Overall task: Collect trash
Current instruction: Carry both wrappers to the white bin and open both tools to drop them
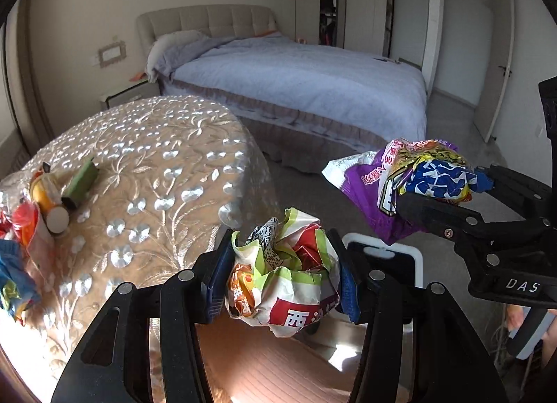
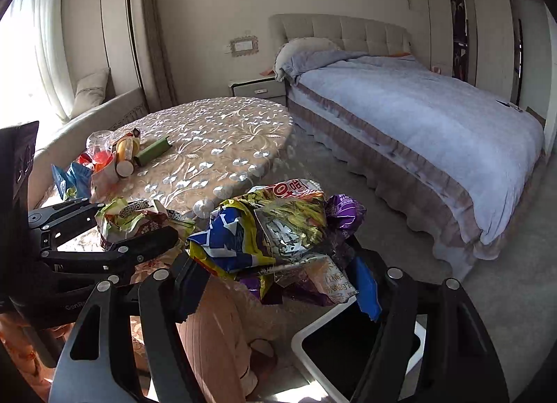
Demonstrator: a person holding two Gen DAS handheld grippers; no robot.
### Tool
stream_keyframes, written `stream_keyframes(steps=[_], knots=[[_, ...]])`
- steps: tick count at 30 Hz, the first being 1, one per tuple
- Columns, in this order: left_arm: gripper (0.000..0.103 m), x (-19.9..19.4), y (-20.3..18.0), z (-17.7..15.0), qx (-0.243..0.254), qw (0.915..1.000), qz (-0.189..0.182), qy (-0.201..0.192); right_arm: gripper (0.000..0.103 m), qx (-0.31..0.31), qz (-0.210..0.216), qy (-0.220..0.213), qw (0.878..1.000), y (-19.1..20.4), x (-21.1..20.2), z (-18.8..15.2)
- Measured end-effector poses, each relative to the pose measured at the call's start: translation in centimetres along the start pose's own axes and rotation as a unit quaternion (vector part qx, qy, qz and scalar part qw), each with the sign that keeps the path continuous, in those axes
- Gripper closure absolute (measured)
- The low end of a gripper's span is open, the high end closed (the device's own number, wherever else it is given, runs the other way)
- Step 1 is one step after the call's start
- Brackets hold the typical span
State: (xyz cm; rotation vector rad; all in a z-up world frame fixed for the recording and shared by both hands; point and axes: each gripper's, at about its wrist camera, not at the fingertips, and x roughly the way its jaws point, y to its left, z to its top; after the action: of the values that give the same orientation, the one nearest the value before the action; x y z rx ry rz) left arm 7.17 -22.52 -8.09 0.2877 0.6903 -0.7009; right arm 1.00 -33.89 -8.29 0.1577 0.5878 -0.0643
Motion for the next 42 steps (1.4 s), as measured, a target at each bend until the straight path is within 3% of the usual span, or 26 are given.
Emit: stream_keyframes(steps=[4, 8, 11, 15, 19, 20, 21, 23, 25, 31, 42], knots=[[0.051, 4.0, -3.0, -0.1, 0.043, 0.9977, -0.037, 0.037, 0.032, -0.001, -0.038, 0.032, 0.999, -2.6, 0.7, -2.3], [0.051, 8.9, -6.3, -0.4, 0.102, 0.9884, -0.077, 0.083, 0.032, -0.016, -0.077, 0.083, 0.993, -5.3, 2.5, -5.5], [0.051, 12.9, -8.2, -0.8, 0.151, 0.9768, -0.103, 0.112, 0.032, -0.031, -0.086, 0.125, 0.988, -7.3, 4.3, -8.1], [0.051, 16.9, -10.7, -1.6, 0.223, 0.9543, -0.149, 0.131, 0.032, -0.039, -0.071, 0.168, 0.982, -9.7, 6.1, -11.2], [0.051, 19.9, -13.2, -2.3, 0.265, 0.9354, -0.172, 0.159, 0.032, -0.049, -0.059, 0.21, 0.975, -11.5, 7.8, -13.7], [0.047, 20.8, -13.6, -2.6, 0.269, 0.9314, -0.177, 0.169, 0.032, -0.053, -0.055, 0.218, 0.973, -11.6, 8.1, -14.2], [0.033, 21.0, -14.1, -2.7, 0.27, 0.9278, -0.181, 0.183, 0.029, -0.058, -0.049, 0.231, 0.97, -11.8, 8.4, -14.6], [0.005, 22.2, -14.8, -3.7, 0.27, 0.9217, -0.188, 0.206, 0.005, -0.072, -0.048, 0.248, 0.965, -12.2, 8.7, -15.6], [0.005, 22.5, -15.2, -4.6, 0.276, 0.9169, -0.195, 0.213, 0.005, -0.079, -0.05, 0.259, 0.961, -12.6, 8.9, -16.5], [0.005, 21.8, -15.8, -5.4, 0.283, 0.9134, -0.206, 0.208, 0.005, -0.063, -0.063, 0.26, 0.962, -13.1, 8.2, -17.0], [0.005, 17.8, -14.3, -2.8, 0.273, 0.9301, -0.192, 0.154, 0.005, -0.076, -0.067, 0.197, 0.975, -11.8, 6.0, -13.5]])
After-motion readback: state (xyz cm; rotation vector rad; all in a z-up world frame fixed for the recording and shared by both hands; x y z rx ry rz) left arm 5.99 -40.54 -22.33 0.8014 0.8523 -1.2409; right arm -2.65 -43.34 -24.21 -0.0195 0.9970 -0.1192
